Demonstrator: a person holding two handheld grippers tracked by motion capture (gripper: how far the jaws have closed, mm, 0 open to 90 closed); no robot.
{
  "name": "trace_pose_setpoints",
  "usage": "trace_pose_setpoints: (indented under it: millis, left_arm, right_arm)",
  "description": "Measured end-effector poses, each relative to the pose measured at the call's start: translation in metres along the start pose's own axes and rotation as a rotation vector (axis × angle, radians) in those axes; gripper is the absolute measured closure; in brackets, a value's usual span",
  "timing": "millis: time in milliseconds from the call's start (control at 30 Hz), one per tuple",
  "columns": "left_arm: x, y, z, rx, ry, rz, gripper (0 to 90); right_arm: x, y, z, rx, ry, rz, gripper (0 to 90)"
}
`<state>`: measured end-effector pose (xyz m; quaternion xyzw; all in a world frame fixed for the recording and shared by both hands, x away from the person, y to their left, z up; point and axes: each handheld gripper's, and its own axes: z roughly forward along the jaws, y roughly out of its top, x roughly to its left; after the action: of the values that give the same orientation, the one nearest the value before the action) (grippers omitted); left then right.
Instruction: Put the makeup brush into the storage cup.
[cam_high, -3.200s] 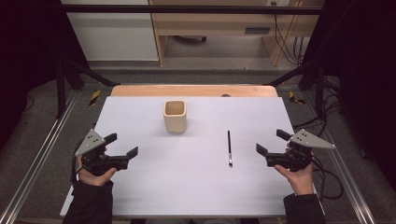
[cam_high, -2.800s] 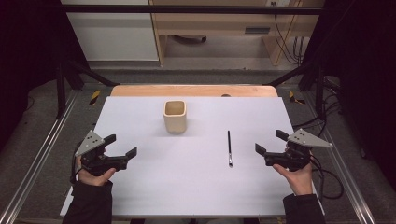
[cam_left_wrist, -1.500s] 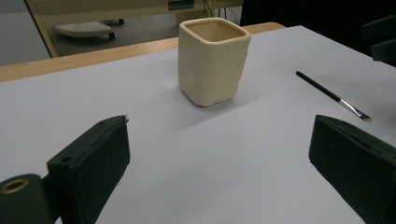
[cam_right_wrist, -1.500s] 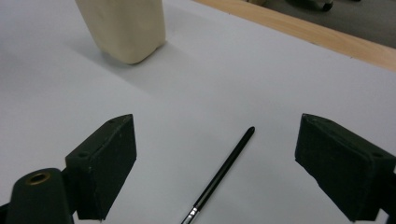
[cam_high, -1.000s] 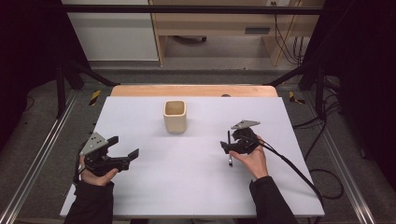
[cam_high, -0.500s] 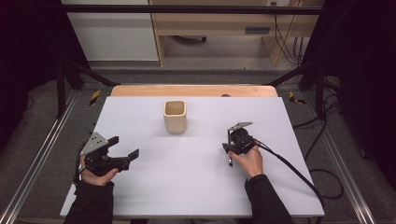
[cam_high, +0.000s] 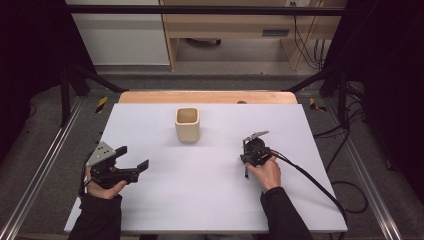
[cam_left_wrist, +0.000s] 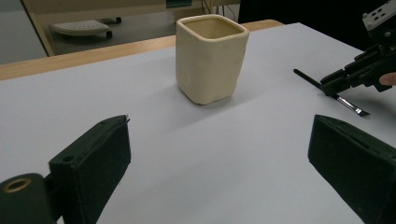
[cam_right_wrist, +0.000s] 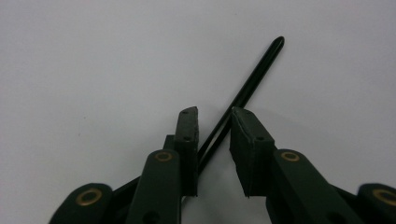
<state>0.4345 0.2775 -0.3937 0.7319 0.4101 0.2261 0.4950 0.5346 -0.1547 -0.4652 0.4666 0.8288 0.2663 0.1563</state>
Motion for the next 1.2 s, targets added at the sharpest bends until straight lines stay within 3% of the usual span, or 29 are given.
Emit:
trace_pose_setpoints:
  millis: [133, 400, 467, 767, 1200]
  left_arm:
    - [-0.0001, 0.0002, -0.0002, -0.001, -0.001, 0.000, 5.6]
    - [-0.0002, 0.0002, -0.0002, 0.000, -0.001, 0.003, 5.7]
    - [-0.0003, 0.0000, 0.0002, 0.001, -0.001, 0.003, 5.7]
    - [-0.0013, -0.0002, 0.0010, 0.004, -0.002, 0.005, 5.8]
    - [-0.0009, -0.0004, 0.0009, 0.005, -0.002, 0.006, 6.0]
  right_arm:
    - [0.0005, 0.0009, -0.0012, 0.013, 0.012, 0.025, 74.7]
    - [-0.0026, 0.0015, -0.0030, 0.020, 0.008, 0.014, 79.0]
    - [-0.0015, 0.0020, -0.0035, 0.029, 0.008, 0.042, 78.9]
    - [0.0000, 0.0012, -0.0015, 0.021, -0.001, 0.048, 78.1]
    - [-0.0009, 0.0008, -0.0026, 0.031, -0.001, 0.001, 84.0]
